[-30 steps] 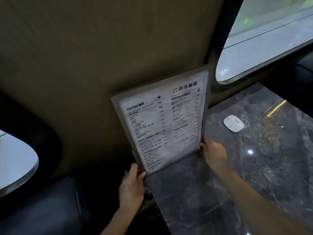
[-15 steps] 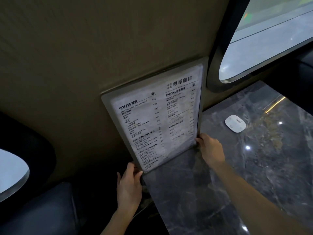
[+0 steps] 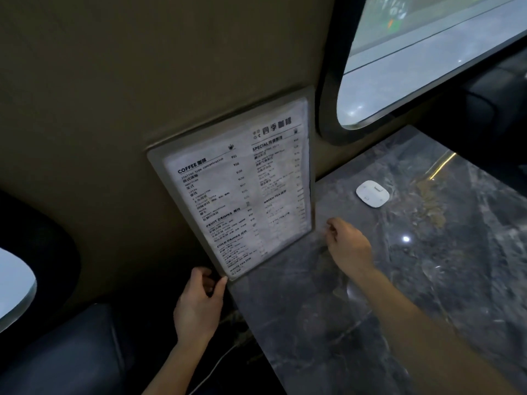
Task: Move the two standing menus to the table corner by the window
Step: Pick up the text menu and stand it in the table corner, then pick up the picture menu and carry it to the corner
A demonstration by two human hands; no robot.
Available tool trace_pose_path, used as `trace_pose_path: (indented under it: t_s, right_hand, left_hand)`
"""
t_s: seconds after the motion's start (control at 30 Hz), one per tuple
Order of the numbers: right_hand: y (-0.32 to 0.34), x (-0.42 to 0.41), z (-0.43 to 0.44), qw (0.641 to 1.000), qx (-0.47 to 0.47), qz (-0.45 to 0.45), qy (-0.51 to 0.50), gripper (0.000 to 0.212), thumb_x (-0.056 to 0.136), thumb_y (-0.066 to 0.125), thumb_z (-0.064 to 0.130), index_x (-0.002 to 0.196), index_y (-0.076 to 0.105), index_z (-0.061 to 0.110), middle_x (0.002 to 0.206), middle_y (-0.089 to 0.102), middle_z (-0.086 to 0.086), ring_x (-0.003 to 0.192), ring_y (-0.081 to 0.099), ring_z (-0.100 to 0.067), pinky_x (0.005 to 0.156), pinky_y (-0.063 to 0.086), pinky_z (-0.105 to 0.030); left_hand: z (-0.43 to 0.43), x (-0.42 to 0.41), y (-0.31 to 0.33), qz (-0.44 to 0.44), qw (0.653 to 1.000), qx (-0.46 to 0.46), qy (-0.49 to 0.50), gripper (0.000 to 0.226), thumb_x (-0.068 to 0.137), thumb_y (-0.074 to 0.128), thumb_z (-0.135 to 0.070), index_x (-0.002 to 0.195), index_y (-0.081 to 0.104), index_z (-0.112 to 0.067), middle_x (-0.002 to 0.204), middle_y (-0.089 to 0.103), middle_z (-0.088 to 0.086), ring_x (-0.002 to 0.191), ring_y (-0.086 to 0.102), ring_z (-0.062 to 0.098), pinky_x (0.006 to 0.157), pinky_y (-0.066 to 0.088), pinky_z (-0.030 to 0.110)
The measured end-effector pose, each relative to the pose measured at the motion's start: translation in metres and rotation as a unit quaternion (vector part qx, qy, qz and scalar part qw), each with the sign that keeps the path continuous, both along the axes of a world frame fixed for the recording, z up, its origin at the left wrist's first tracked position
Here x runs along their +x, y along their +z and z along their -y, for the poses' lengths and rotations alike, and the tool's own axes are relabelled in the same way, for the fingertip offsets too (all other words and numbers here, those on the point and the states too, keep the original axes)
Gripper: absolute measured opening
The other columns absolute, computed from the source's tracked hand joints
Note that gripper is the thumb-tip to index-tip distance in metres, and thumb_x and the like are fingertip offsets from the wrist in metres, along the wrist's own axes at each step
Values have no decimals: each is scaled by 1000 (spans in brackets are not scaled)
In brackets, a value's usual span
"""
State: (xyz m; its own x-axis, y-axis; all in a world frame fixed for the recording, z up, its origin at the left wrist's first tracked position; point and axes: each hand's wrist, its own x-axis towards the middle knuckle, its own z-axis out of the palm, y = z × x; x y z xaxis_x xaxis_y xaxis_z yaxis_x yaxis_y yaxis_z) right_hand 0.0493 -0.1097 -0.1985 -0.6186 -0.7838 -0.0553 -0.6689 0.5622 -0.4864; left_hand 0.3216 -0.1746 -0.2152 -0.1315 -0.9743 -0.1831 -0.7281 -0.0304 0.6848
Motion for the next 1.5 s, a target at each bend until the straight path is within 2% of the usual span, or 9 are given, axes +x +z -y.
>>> trace_pose_path:
  t_s: [0.1, 0.23, 0.37, 0.57, 0.77, 0.97, 1.17, 1.33, 1.5]
  right_hand:
    - [6, -4, -17, 1000, -1, 8, 14, 34, 89, 51, 18, 120, 50, 5, 118, 60, -19, 104, 56, -36, 89, 45, -45]
    - [18, -10, -46, 1000, 12, 3, -3, 42, 88, 53, 34, 124, 46, 14, 123, 54, -12, 109, 52, -34, 91, 45, -44]
    - [32, -17, -85, 998, -12, -46, -37, 49, 83, 60, 37, 123, 50, 11, 120, 59, -15, 105, 57, -35, 89, 45, -44]
    - [64, -30, -162, 987, -20, -142, -77, 52, 80, 62, 38, 125, 49, 16, 123, 58, -9, 108, 57, -31, 90, 46, -43]
    - [90, -34, -260, 963, -44, -180, -196, 51, 78, 65, 36, 123, 51, 14, 124, 59, -9, 112, 55, -28, 93, 42, -43]
    - [94, -15, -357, 926, -35, -197, -320, 51, 75, 69, 30, 120, 53, 13, 118, 62, -11, 106, 59, -31, 85, 46, -40]
    - [90, 11, -450, 883, 15, -196, -425, 50, 80, 64, 33, 123, 51, 11, 122, 60, -12, 110, 56, -32, 87, 45, -44]
    - [88, 18, -516, 844, 16, -155, -514, 47, 83, 60, 33, 124, 49, 11, 127, 55, -12, 114, 51, -32, 92, 38, -43]
    - [82, 4, -567, 793, -68, -63, -602, 54, 82, 64, 25, 126, 41, 4, 128, 51, -23, 118, 47, -37, 95, 41, -48]
  left_hand:
    - [-8, 2, 8, 28, 999, -30, 8, 27, 81, 54, -49, 90, 49, -24, 72, 54, -12, 64, 55, 8, 56, 51, 32]
    - [-30, -13, 27, -1, 997, -71, -30, 15, 79, 55, -49, 78, 45, -38, 73, 58, -13, 65, 55, 0, 52, 43, 25]
    - [-50, -56, 43, -29, 985, -94, -140, 25, 80, 58, -45, 99, 53, -30, 88, 58, -12, 80, 57, 9, 65, 46, 29]
    - [-76, -140, 65, -72, 946, -115, -293, 34, 83, 57, -43, 109, 58, -21, 109, 65, 3, 99, 59, 19, 78, 47, 32]
    - [-134, -216, 83, -126, 883, -120, -436, 33, 83, 59, -40, 110, 58, -22, 109, 66, 3, 100, 60, 20, 83, 50, 37]
    - [-219, -260, 91, -161, 805, -101, -562, 33, 81, 64, -32, 109, 59, -14, 108, 66, 11, 100, 61, 25, 88, 49, 40]
    - [-303, -286, 95, -179, 733, -84, -651, 30, 81, 64, -28, 107, 58, -14, 107, 66, 13, 99, 60, 27, 86, 49, 44]
    - [-352, -306, 94, -168, 714, -92, -674, 38, 81, 61, -38, 113, 56, -17, 107, 65, 11, 99, 59, 27, 86, 50, 43]
    - [-385, -327, 93, -162, 712, -99, -676, 44, 83, 58, -39, 119, 48, -15, 114, 62, 13, 103, 58, 27, 81, 47, 39]
